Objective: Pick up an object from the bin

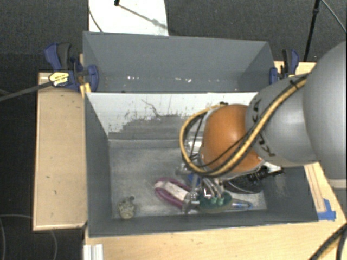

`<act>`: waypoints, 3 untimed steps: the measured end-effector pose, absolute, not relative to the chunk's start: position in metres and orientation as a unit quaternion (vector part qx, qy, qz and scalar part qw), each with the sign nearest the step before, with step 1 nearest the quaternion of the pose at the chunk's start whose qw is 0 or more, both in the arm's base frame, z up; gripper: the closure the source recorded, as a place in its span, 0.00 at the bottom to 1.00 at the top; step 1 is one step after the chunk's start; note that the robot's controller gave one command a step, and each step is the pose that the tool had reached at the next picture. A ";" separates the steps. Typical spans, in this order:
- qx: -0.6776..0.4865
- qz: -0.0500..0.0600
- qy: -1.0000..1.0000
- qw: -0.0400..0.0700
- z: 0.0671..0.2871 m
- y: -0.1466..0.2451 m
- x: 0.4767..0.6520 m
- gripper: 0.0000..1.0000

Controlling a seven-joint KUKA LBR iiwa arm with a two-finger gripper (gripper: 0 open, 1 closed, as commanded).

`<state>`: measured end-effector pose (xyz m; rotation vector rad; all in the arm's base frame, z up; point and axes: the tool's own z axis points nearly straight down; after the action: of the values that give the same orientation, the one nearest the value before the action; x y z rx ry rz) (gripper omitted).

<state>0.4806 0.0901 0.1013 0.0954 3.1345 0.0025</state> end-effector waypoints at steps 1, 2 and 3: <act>0.072 0.001 0.997 0.004 0.102 0.099 0.481 0.00; 0.133 0.002 0.991 0.002 0.072 0.091 0.480 0.00; 0.133 0.001 0.991 0.002 0.073 0.092 0.481 0.00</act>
Offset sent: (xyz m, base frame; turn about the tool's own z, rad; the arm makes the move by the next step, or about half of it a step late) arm -0.0006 0.0085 0.0004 0.0871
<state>0.4806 0.0919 0.0726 0.4184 3.1093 0.0045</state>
